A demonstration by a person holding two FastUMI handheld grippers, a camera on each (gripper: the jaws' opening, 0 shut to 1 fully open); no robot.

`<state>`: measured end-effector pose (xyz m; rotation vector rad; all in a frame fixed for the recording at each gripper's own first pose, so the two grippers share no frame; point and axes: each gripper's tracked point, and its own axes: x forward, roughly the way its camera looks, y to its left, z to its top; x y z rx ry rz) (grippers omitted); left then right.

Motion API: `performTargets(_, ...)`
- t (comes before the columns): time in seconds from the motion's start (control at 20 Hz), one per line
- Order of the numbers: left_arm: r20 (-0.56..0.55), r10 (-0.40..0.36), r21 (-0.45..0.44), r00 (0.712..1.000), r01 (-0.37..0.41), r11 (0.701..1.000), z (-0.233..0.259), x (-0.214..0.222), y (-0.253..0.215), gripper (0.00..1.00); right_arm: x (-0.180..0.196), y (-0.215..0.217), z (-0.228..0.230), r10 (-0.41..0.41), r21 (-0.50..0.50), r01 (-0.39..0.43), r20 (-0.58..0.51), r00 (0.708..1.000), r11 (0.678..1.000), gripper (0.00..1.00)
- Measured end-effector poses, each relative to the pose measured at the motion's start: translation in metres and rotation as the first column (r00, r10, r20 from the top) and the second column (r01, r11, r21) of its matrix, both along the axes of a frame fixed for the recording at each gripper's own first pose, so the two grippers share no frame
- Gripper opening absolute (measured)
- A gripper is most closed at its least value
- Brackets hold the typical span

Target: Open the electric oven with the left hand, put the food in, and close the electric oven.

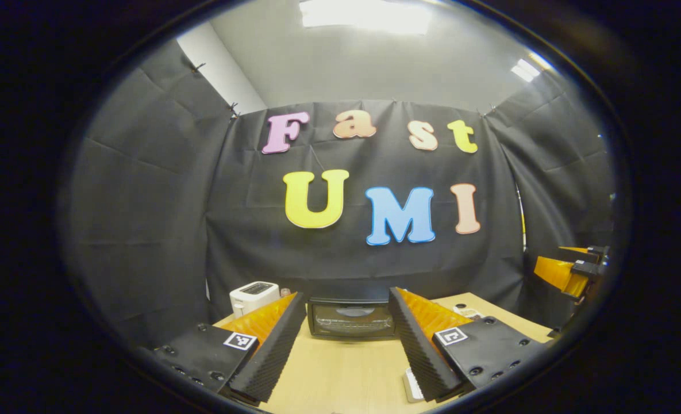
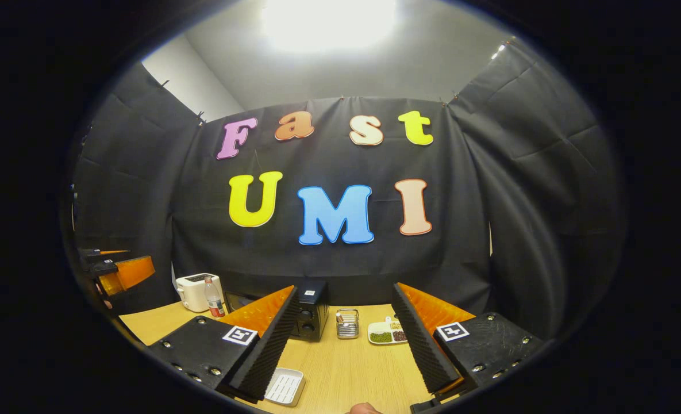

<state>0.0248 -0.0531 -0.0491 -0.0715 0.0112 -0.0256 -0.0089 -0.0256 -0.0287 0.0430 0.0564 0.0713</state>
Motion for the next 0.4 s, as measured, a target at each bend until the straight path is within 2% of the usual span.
performTargets(0.4,0.004,-0.016,-0.009,1.0,0.016,1.0,0.007,-0.014,0.03,1.0,-0.002,0.016,0.007,-0.003,-0.01,0.002,-0.003,1.0,1.0,0.97)
